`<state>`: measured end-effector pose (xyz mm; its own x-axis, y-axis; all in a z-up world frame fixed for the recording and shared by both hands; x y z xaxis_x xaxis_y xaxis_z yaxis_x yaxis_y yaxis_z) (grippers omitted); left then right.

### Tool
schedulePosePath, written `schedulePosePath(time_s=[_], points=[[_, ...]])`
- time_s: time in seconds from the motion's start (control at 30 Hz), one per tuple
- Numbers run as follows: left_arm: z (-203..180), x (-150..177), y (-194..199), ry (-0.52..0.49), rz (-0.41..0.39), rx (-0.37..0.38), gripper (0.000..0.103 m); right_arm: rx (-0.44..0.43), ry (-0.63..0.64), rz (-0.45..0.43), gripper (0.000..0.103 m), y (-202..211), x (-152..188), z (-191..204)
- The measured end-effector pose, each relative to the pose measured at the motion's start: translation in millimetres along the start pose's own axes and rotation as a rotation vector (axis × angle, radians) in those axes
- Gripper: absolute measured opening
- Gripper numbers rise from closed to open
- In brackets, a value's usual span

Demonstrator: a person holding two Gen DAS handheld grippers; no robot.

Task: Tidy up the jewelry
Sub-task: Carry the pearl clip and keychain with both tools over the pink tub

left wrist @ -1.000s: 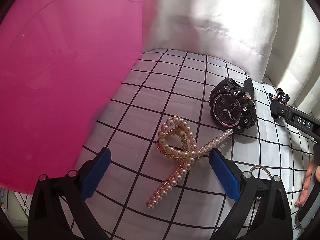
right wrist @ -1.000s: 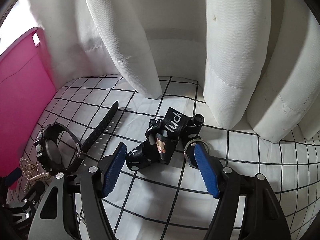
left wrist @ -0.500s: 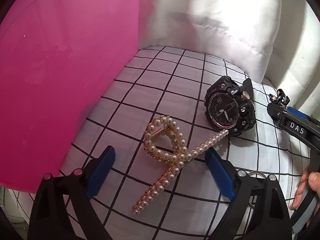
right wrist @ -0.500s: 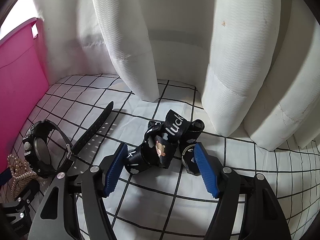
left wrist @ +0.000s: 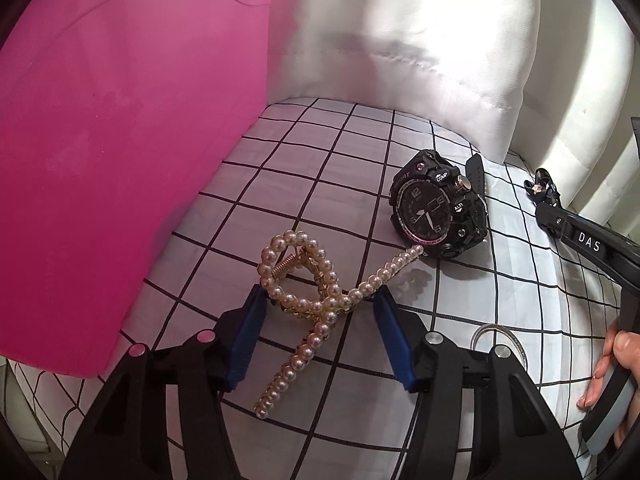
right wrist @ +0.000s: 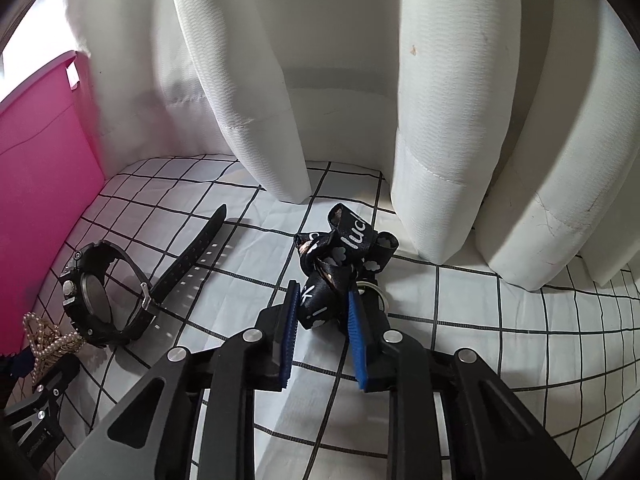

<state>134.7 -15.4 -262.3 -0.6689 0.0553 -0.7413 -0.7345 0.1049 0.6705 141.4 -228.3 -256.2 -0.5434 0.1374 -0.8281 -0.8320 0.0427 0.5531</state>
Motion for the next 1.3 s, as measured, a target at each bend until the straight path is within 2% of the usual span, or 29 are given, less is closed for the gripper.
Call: schedulePosePath(time_s=[0.3,0.4,0.7,1.0,1.3], points=[[6.3,-2.2,25.2,-0.029,-0.031,0.009,0.054,-0.051,-0.024,-0.020,0.022,40.6,8.4,4.4],[4.3,-4.1,38.7,-0.043,-0.038,0.020,0.049,-0.060,-0.024,-0.022,0.022,58.0,9.1,5.7],[-5.8,-16.9,78.6,-0.057,-0.048,0.080,0.049,-0.076,-0.021,-0.035,0.022,111.8,-0.5,13.2],[-11.9,-67.6,142.9,-0.065,-0.136,0.157,0.049,-0.107,0.008,-0.098,0.022,171.8,-34.8,26.2],[5.4,-137.9,191.4,-0.047,-0.265,0.148,0.049,-0.186,0.063,-0.198,0.022,210.7,-88.7,72.1]])
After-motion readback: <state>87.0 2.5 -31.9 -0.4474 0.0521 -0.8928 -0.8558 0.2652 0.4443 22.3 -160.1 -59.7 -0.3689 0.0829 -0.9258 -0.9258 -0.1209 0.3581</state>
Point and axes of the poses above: each gripper's, at about its wrist camera, not at the fingertips, and y roughly against the way its jaws point, z to its left, x to its underside, the point moved 10 cm from there along -y, roughly the way its jaws point, and after that the axes turned 10 degrees about -z, right-handed, at the moved point
